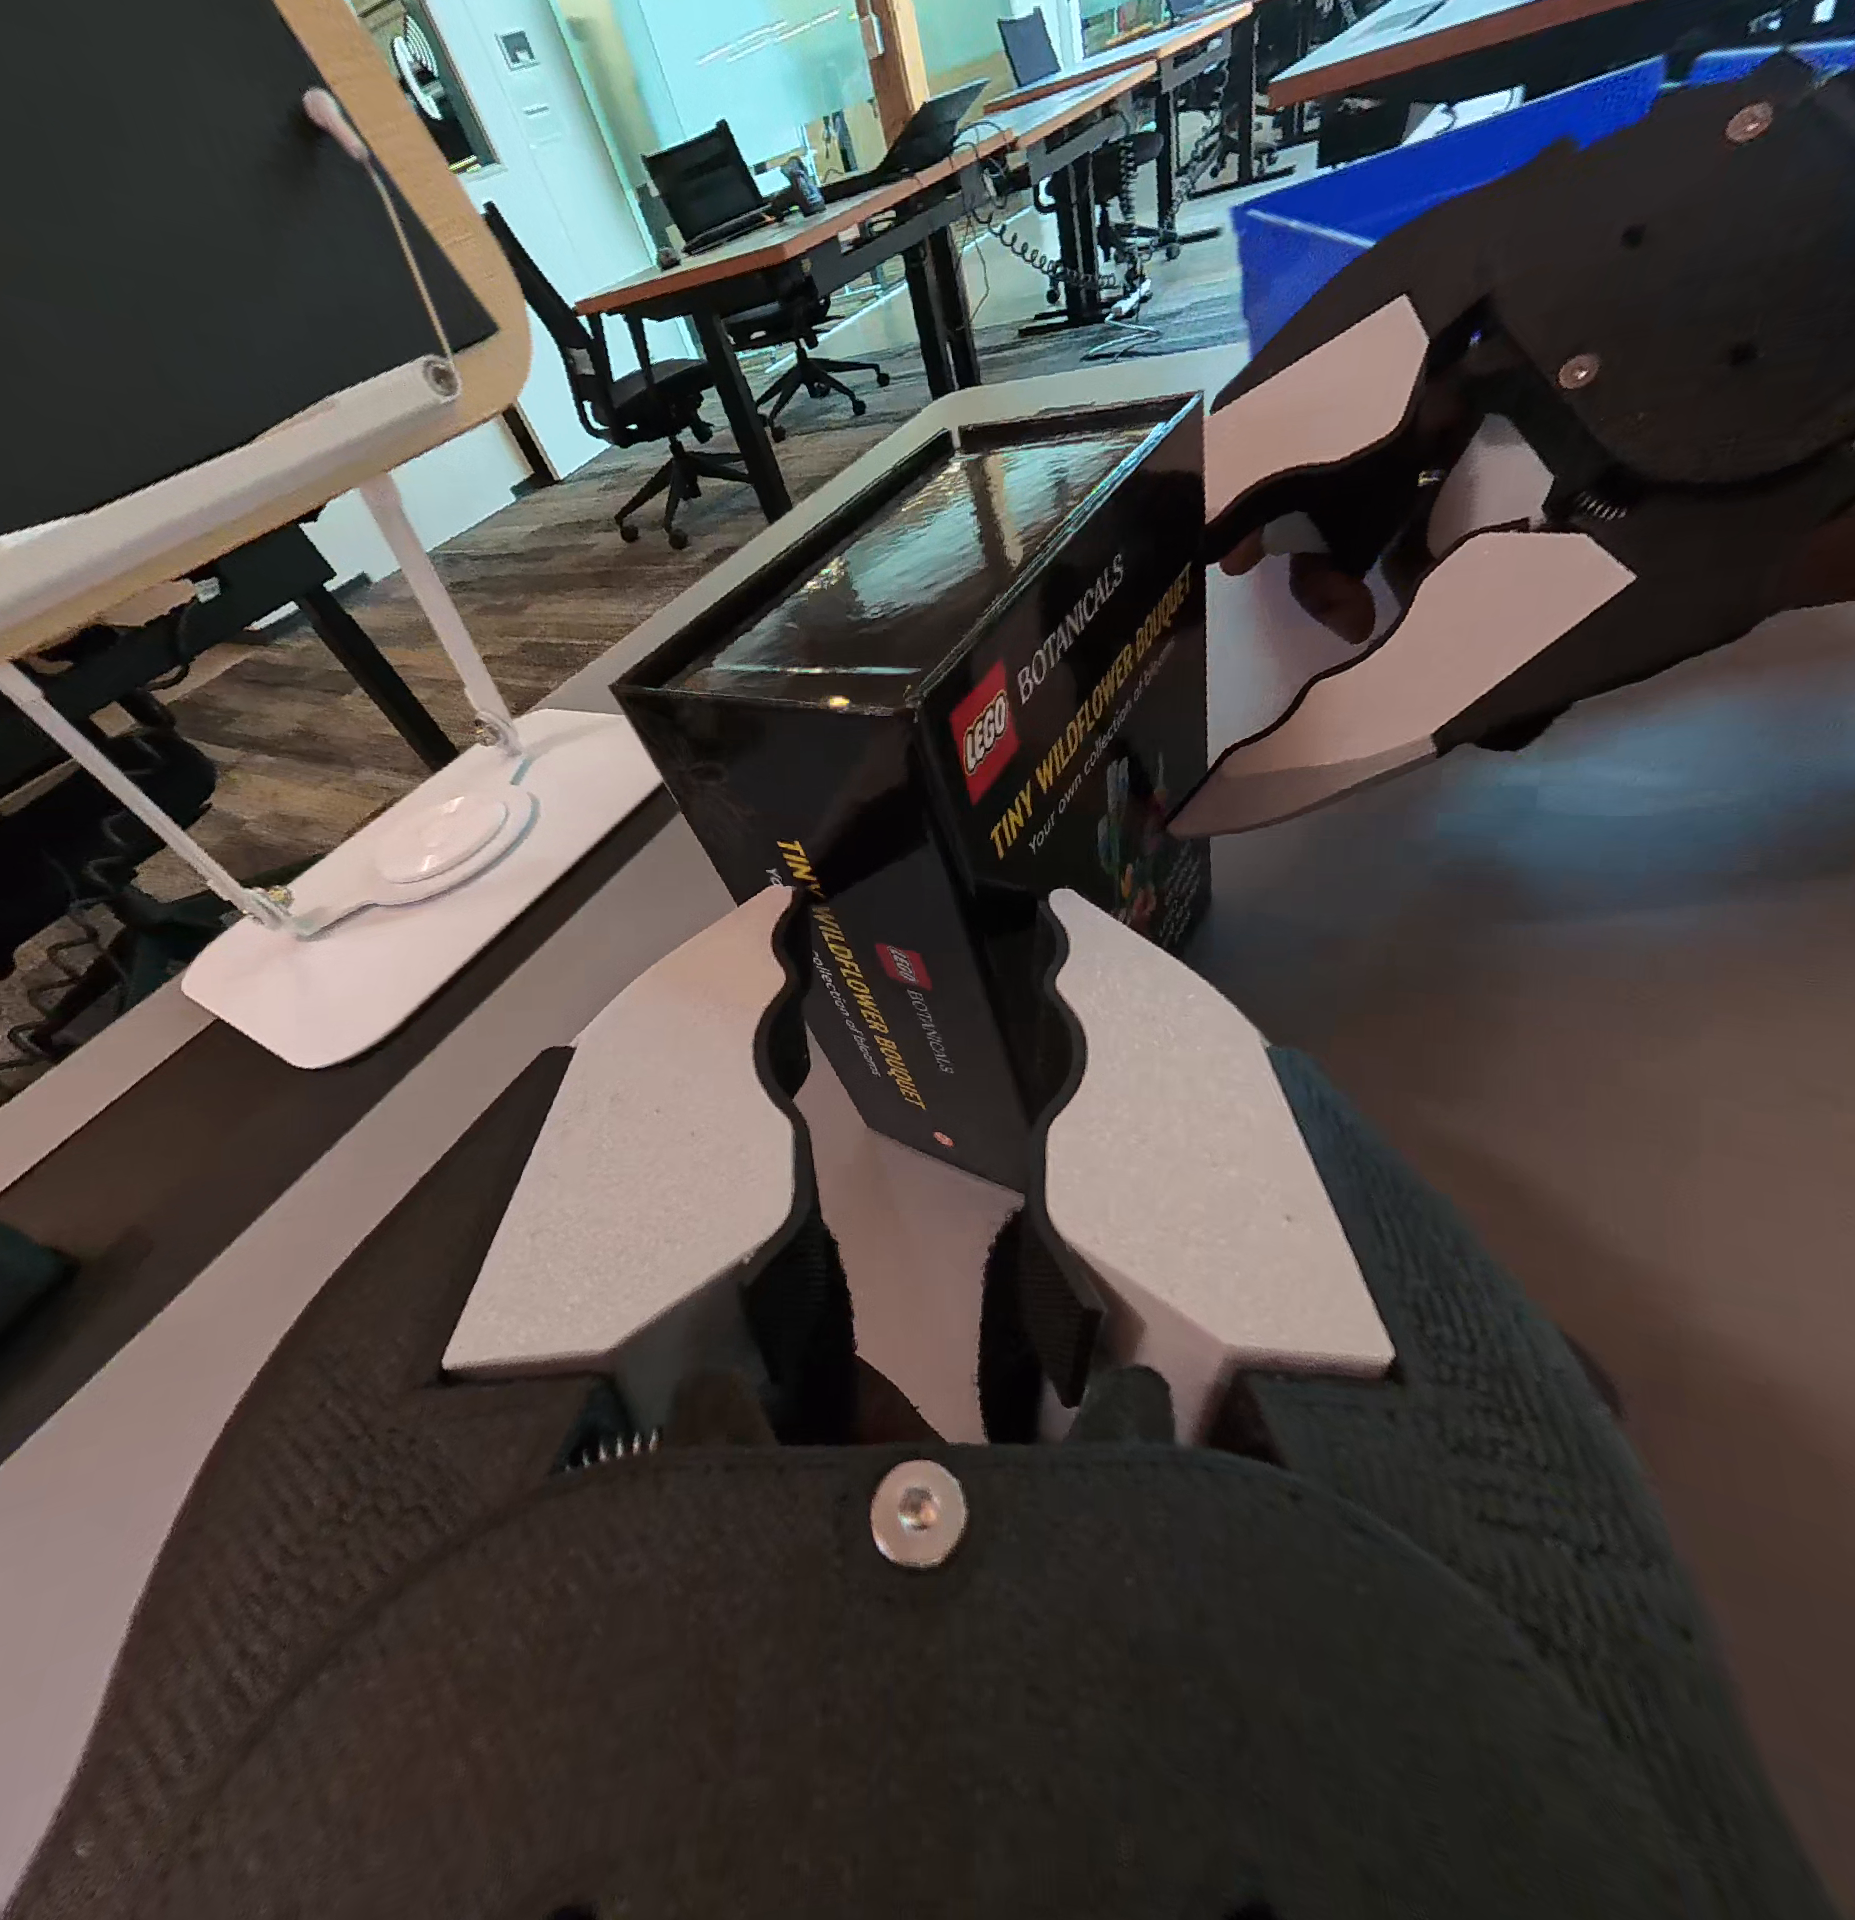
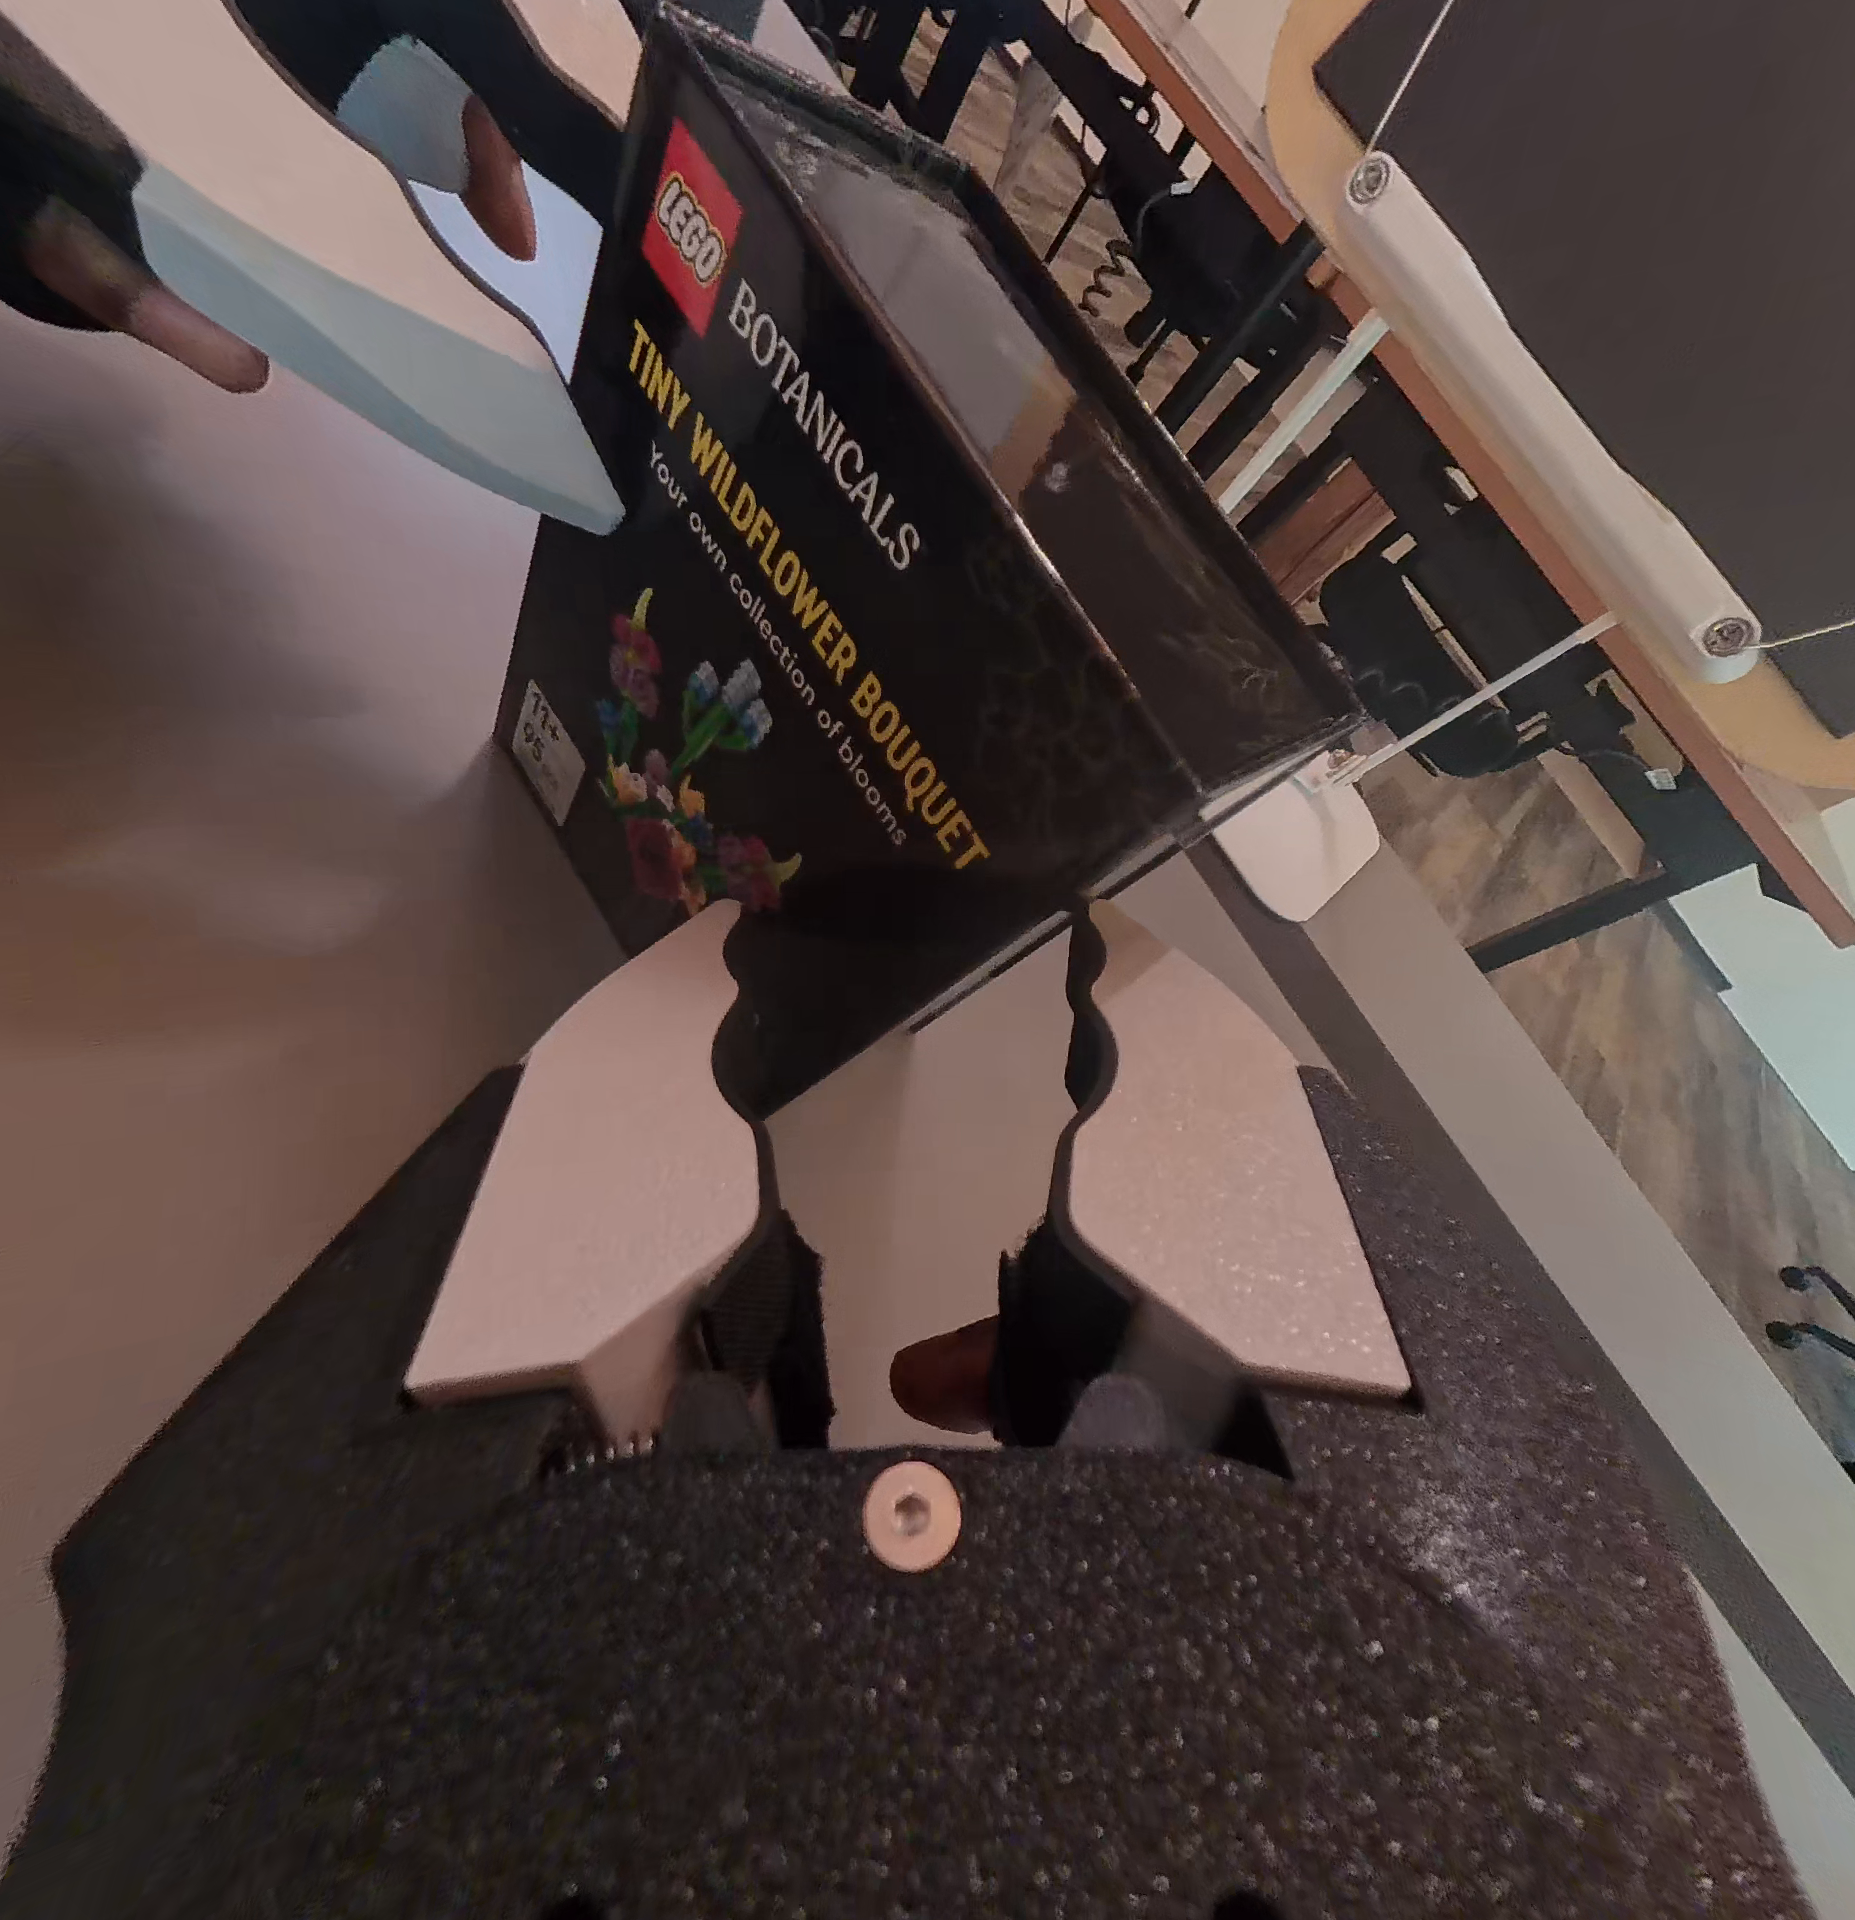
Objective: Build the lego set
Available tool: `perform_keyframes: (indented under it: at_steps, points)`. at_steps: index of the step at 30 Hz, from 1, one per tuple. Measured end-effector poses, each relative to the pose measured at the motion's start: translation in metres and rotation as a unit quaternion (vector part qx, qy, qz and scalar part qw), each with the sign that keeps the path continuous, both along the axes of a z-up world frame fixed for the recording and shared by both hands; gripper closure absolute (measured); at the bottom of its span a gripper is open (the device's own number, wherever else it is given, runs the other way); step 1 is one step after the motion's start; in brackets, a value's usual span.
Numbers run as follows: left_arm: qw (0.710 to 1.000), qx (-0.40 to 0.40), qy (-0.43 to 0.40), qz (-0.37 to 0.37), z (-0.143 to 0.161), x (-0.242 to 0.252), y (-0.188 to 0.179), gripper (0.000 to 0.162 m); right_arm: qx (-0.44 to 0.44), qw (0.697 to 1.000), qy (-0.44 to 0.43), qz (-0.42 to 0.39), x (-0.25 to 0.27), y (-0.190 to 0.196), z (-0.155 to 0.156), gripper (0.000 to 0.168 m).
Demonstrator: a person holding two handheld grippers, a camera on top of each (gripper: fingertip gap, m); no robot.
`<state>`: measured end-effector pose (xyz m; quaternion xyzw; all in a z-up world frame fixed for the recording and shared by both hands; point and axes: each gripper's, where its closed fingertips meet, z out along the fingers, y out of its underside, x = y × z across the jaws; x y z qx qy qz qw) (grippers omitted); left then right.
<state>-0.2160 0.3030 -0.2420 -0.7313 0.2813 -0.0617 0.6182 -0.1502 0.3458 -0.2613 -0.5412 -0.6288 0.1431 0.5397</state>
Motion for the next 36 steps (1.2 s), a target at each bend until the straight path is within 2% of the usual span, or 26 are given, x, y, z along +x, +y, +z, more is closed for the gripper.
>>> perform_keyframes:
  at_steps: [14, 19, 36]
  points:
    - [0.999, 0.000, -0.017, 0.036, -0.001, -0.028, 0.038, 0.125, -0.004, 1.000, 0.007, 0.000, -0.029, 0.038, 0.000, 0.112]
    - [0.999, 0.001, -0.023, 0.045, -0.001, -0.032, 0.042, 0.125, -0.013, 1.000, 0.011, 0.016, -0.034, 0.044, 0.000, 0.112]
    - [0.998, 0.003, -0.032, 0.060, -0.002, -0.033, 0.044, 0.125, -0.034, 0.999, 0.030, -0.002, -0.035, 0.043, 0.000, 0.114]
